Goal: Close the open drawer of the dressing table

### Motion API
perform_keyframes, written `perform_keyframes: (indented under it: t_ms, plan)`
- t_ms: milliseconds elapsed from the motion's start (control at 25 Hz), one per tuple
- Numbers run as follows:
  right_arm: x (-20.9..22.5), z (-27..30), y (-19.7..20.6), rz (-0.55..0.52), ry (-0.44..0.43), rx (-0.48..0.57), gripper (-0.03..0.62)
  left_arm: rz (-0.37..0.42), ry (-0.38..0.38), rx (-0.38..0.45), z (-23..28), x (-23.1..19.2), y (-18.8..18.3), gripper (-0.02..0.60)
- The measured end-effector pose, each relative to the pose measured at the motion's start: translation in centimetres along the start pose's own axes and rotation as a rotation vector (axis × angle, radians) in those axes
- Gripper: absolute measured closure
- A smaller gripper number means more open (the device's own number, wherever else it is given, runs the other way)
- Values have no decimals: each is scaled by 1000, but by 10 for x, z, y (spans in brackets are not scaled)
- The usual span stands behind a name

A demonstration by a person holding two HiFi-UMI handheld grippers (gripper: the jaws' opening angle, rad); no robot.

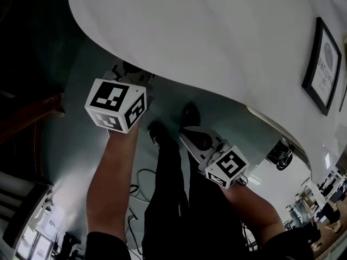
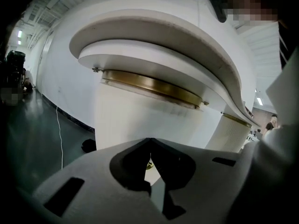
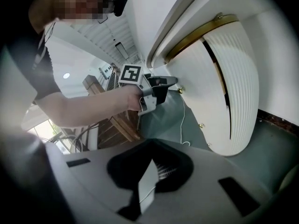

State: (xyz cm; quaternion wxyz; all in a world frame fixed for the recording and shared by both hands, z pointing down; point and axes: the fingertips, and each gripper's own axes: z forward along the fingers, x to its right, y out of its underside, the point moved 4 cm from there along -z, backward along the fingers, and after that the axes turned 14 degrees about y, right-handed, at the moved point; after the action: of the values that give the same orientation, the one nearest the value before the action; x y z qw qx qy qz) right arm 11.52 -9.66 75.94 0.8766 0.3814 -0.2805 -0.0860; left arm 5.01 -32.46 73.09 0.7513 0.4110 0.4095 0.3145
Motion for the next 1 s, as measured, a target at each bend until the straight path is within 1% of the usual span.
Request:
perform_keyframes:
  t_ms: [120,280,440,520,600,720,800,920,1000]
  plan:
    - [1,-1,0,9,6,0,588,1,8,-2,6,-1,-2,572]
    - [-3,1,-2,14,4,4,588,31,26,-26,10,-4,-6,572]
    - [-11,4,-4,23,-12,6,588,26,33,-44,11,-5,-6,571]
    - [-14,6,-6,19,-19,6,588,50,35,-61,10,-4,-8,572]
    - [-18,7,-10,23,-23,4,588,65,37,-54,7,-2,-12,573]
    - [-27,3,-22,25,-32,4,588,53,37,-58,-7,10,-15,572]
    - [-33,-1,-37,14,-38,11,588,34,43,-67,-20,23,-17,573]
    - [-43,-9,-62,4,-45,34,588,1,35,-82,-51,41,-21,574]
    - [-50,-15,-73,16,-44,39,588,-17,17,-95,-74,52,-22,574]
